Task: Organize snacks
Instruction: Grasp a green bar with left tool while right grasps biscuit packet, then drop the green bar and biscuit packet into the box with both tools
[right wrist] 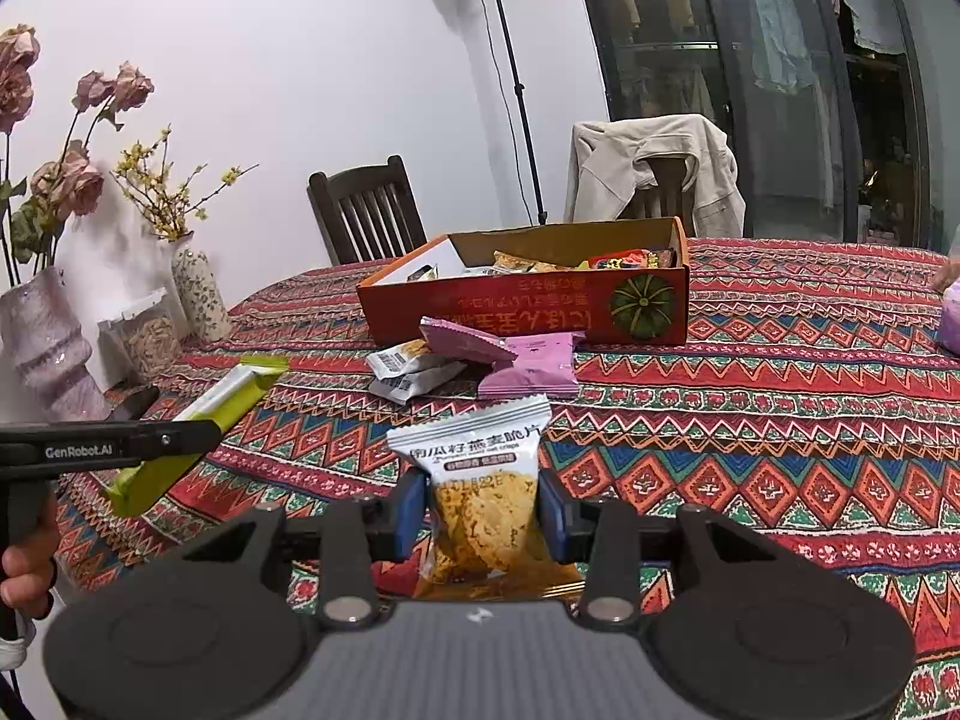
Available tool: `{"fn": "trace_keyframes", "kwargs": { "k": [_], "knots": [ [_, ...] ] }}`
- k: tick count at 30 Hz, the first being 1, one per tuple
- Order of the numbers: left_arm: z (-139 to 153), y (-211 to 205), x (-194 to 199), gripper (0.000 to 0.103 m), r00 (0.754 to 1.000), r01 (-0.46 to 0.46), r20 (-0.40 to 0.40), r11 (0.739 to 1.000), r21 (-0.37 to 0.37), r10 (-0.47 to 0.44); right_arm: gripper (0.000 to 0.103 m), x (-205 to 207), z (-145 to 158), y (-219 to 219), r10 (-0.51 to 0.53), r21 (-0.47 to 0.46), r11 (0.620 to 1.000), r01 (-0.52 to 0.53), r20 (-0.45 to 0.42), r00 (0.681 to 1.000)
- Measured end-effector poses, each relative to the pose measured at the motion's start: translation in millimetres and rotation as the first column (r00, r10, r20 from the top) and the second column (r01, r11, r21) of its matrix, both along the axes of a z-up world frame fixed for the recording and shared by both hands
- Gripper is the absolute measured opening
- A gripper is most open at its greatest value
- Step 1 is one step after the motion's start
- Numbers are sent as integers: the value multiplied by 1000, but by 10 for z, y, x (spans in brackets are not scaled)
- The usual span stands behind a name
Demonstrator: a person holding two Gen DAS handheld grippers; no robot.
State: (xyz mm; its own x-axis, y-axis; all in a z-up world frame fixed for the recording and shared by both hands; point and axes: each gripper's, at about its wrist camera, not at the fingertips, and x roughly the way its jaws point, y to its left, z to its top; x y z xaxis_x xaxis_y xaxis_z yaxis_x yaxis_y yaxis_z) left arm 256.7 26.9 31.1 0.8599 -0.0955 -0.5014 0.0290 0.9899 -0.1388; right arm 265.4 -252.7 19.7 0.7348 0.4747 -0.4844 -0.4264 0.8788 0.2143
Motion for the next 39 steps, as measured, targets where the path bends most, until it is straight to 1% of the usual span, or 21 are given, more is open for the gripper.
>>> {"fn": "trace_keyframes", "kwargs": {
  "k": [4, 6, 9, 12, 14, 16, 18, 21, 24, 27, 29, 30, 31, 33, 34, 35, 36, 38, 39],
  "knots": [
    [54, 41, 122, 39, 1000, 3, 11, 1000, -11, -3, 39, 88, -7, -3, -1, -3, 1000, 1, -3, 1000],
    [138, 92, 219, 39, 999, 15, 35, 1000, -14, -14, 39, 134, 20, 3, 1, -7, 1000, -1, 3, 1000],
    [348, 179, 473, 39, 996, 49, 82, 999, -17, -47, 39, 294, 145, -27, 25, 16, 1000, -25, 21, 999],
    [565, 251, 855, 39, 988, 82, 133, 997, -12, -80, 39, 536, 325, -24, 46, 21, 999, -48, 58, 997],
    [683, 296, 1192, 39, 985, 93, 145, 996, -4, -92, 39, 725, 491, 25, 55, -1, 998, -55, 98, 994],
    [757, 337, 1554, 39, 986, 99, 134, 995, -25, -95, 39, 917, 632, 106, 68, -34, 997, -64, 131, 989],
    [804, 375, 1982, 39, 989, 110, 101, 992, -56, -104, 39, 1165, 757, 203, 88, -39, 996, -83, 147, 985],
    [805, 388, 2660, 39, 995, 96, 27, 989, -115, -93, 39, 1714, 858, 363, 114, -2, 993, -114, 112, 987],
    [668, 384, 3299, 39, 996, 47, -67, 984, -175, -59, 39, 2386, 838, 543, 103, 22, 994, -104, 41, 994],
    [466, 316, 3779, 39, 988, -18, -156, 984, -177, -10, 39, 3092, 663, 744, 67, 14, 998, -67, -67, 995],
    [343, 314, 4013, 39, 983, -33, -186, 986, -163, 3, 39, 3484, 516, 837, 31, 24, 999, -27, -145, 989],
    [279, 323, 4100, 41, 980, -52, -198, 987, -153, 21, 39, 3651, 449, 875, 17, 31, 999, -12, -178, 984],
    [229, 336, 4173, 45, 977, -74, -208, 987, -143, 43, 39, 3803, 374, 898, 1, 41, 999, 8, -213, 977],
    [142, 367, 4251, 58, 973, -112, -214, 987, -114, 86, 41, 4069, 248, 973, -30, 50, 998, 45, -261, 965],
    [122, 376, 4253, 68, 975, -110, -204, 989, -101, 87, 42, 4149, 194, 1006, -43, 49, 997, 58, -275, 961],
    [125, 397, 4236, 75, 978, -104, -191, 990, -91, 85, 50, 4240, 144, 1055, -56, 41, 997, 70, -287, 956],
    [132, 400, 4201, 75, 982, -91, -175, 993, -81, 76, 62, 4313, 105, 1105, -59, 34, 997, 72, -293, 954],
    [168, 400, 4143, 75, 987, -62, -151, 997, -55, 53, 71, 4374, 75, 1146, -70, 36, 996, 83, -286, 956],
    [198, 393, 4104, 75, 989, -54, -139, 998, -42, 48, 71, 4378, 83, 1152, -74, 34, 996, 87, -278, 958]
  ]
}}
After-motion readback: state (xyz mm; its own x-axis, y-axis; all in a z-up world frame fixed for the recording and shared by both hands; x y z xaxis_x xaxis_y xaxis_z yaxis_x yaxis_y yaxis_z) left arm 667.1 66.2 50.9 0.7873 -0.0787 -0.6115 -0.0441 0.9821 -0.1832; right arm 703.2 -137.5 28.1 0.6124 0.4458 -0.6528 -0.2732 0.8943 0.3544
